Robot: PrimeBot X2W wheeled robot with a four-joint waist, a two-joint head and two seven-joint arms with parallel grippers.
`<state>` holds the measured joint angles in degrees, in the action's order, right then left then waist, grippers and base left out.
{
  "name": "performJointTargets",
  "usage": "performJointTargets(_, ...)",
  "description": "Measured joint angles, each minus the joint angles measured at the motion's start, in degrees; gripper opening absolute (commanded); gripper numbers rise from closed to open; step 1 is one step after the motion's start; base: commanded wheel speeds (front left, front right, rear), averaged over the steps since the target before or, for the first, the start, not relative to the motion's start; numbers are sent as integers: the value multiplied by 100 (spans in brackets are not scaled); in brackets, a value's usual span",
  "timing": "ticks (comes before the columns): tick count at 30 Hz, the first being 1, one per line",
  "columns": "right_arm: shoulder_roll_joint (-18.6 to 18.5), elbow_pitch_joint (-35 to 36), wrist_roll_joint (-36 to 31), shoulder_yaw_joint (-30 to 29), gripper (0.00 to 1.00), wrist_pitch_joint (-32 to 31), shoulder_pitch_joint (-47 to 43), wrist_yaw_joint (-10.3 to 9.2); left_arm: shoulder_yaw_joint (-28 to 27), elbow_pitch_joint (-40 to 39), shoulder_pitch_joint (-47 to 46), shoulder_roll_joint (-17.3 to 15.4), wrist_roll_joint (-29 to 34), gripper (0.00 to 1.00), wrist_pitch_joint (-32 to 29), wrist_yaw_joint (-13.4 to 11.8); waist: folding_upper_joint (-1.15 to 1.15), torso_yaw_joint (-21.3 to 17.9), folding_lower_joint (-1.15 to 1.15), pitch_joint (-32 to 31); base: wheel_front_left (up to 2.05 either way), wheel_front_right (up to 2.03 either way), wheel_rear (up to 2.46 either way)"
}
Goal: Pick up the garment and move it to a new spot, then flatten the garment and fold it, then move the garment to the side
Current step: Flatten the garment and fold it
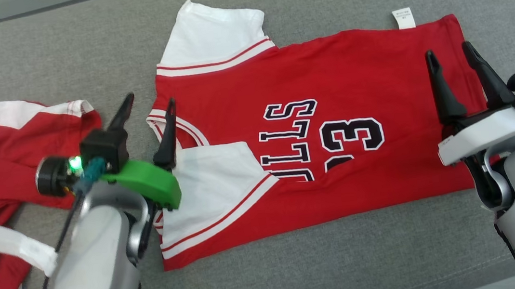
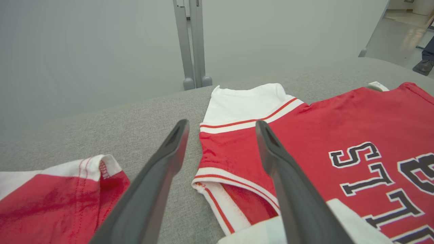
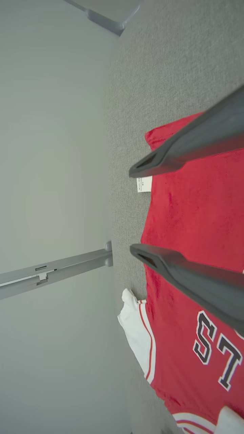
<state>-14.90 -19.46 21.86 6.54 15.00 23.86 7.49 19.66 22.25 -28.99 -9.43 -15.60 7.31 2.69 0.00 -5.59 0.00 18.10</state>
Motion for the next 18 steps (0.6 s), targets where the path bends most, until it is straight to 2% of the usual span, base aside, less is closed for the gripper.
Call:
performJointTargets(7,172,-59,-169,180,100,4,630,0,411,611,-1629,-380,-63,100,-1082,430,0,-261,0,433,0,0,0)
performJointTargets(11,205,-60,-192,349,100,4,942,0,804,840,-2597,-584,-611,100,-1864,461,0,-422,0,688,0,0,0)
performJointTargets(14,244,-82,-219,617,100,4,1254,0,1214,891,-3305,-914,-1393,100,-2550,464,0,-588,0,906,0,0,0)
performJointTargets(18,291,-115,-215,761,100,4,1589,0,1668,1003,-3966,-1410,-1962,100,-3162,465,0,-807,1,1156,0,0,0)
